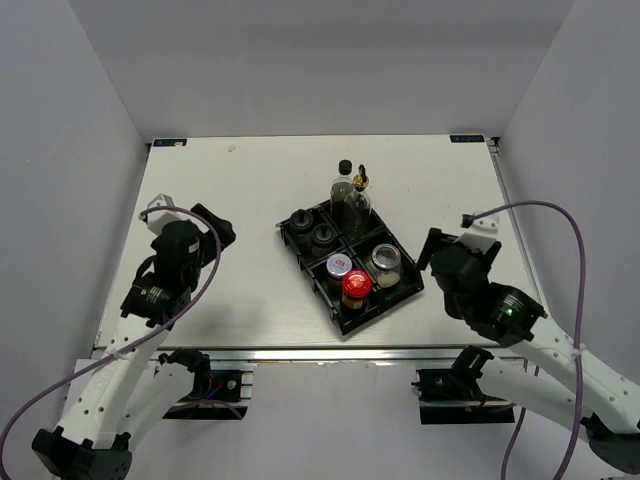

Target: Organize the condiment bottles

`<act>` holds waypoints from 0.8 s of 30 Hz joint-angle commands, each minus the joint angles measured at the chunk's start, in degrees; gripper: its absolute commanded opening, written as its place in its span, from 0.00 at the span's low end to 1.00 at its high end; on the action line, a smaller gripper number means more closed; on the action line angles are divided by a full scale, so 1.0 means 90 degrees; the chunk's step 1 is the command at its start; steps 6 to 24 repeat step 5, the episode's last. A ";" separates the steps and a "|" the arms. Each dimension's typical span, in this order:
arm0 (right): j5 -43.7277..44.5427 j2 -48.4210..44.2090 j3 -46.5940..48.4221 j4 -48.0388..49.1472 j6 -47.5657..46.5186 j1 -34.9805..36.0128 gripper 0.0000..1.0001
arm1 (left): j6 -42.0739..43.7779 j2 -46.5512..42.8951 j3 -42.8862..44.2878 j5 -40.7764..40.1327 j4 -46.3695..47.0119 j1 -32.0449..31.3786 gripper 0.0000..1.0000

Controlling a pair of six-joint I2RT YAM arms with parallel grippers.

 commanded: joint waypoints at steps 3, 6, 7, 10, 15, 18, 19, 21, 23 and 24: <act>0.0460 -0.0638 -0.0378 -0.0251 0.0486 -0.0368 0.89 | 0.0065 -0.0083 0.0083 -0.0241 -0.0116 0.0024 0.98; 0.0440 -0.0590 -0.0379 -0.0426 0.0621 -0.0544 0.90 | 0.0036 -0.0064 0.0054 -0.0271 -0.0106 0.0024 0.98; 0.0440 -0.0590 -0.0379 -0.0426 0.0621 -0.0544 0.90 | 0.0036 -0.0064 0.0054 -0.0271 -0.0106 0.0024 0.98; 0.0440 -0.0590 -0.0379 -0.0426 0.0621 -0.0544 0.90 | 0.0036 -0.0064 0.0054 -0.0271 -0.0106 0.0024 0.98; 0.0440 -0.0590 -0.0379 -0.0426 0.0621 -0.0544 0.90 | 0.0036 -0.0064 0.0054 -0.0271 -0.0106 0.0024 0.98; 0.0440 -0.0590 -0.0379 -0.0426 0.0621 -0.0544 0.90 | 0.0036 -0.0064 0.0054 -0.0271 -0.0106 0.0024 0.98; 0.0440 -0.0590 -0.0379 -0.0426 0.0621 -0.0544 0.90 | 0.0036 -0.0064 0.0054 -0.0271 -0.0106 0.0024 0.98; 0.0440 -0.0590 -0.0379 -0.0426 0.0621 -0.0544 0.90 | 0.0036 -0.0064 0.0054 -0.0271 -0.0106 0.0024 0.98; 0.0440 -0.0590 -0.0379 -0.0426 0.0621 -0.0544 0.90 | 0.0036 -0.0064 0.0054 -0.0271 -0.0106 0.0024 0.98; 0.0440 -0.0590 -0.0379 -0.0426 0.0621 -0.0544 0.90 | 0.0036 -0.0064 0.0054 -0.0271 -0.0106 0.0024 0.98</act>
